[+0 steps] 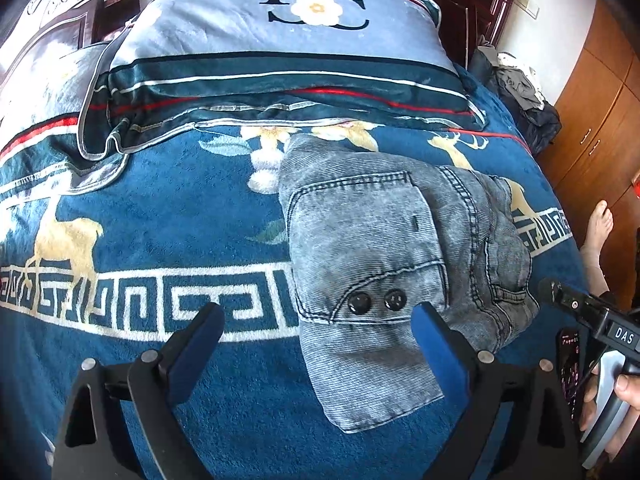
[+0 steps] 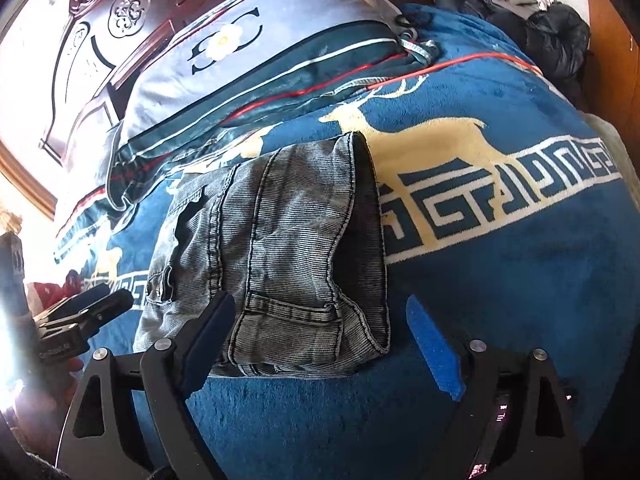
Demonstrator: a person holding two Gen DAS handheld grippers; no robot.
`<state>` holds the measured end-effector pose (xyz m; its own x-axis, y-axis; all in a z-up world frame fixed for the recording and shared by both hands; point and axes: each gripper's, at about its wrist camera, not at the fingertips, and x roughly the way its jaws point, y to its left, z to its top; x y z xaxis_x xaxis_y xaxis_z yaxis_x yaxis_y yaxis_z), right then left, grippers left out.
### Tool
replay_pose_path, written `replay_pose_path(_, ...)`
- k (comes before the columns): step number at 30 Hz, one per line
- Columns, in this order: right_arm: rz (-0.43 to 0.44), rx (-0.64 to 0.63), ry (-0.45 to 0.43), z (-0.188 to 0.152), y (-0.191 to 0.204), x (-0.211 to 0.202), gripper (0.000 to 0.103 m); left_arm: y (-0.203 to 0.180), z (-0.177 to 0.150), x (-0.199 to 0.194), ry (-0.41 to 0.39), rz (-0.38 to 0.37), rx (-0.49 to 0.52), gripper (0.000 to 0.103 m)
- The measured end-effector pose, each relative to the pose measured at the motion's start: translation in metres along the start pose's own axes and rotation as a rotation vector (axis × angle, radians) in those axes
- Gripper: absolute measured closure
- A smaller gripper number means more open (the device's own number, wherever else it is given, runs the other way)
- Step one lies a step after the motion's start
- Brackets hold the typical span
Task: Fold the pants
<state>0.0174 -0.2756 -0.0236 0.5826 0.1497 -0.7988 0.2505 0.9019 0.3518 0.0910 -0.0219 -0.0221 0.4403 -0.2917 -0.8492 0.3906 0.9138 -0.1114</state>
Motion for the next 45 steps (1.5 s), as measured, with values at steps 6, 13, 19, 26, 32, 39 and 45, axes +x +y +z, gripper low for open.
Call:
replay_pose_path(6,-0.005,0.002,0.025,-0.001,-0.001,0.009,0.012,0.006,0.002,0.006,0.019,-0.026,-0.024,0.007)
replay_pose_path(13,-0.001,0.023,0.039,-0.004,-0.008,0.014,0.01,0.011,0.003,0.014,0.039,-0.061,-0.072,0.007)
replay_pose_path(19,-0.022,0.034,0.014,-0.007,-0.014,0.013,0.008,0.021,0.003,0.023,0.059,-0.092,-0.138,0.007)
replay_pose_path(26,0.003,0.056,0.02,-0.009,-0.021,0.019,0.008,0.026,0.001,0.033,0.083,-0.115,-0.182,0.007)
replay_pose_path(32,0.052,0.146,0.044,-0.011,-0.039,0.03,0.008,0.032,0.006,0.044,0.1,-0.132,-0.227,0.007)
replay_pose_path(39,0.162,0.243,0.038,-0.008,-0.054,0.034,0.007,0.035,0.02,0.057,0.118,-0.155,-0.267,0.007)
replay_pose_path(45,0.229,0.233,0.06,-0.008,-0.048,0.041,0.008,0.037,0.027,0.07,0.141,-0.181,-0.292,0.007)
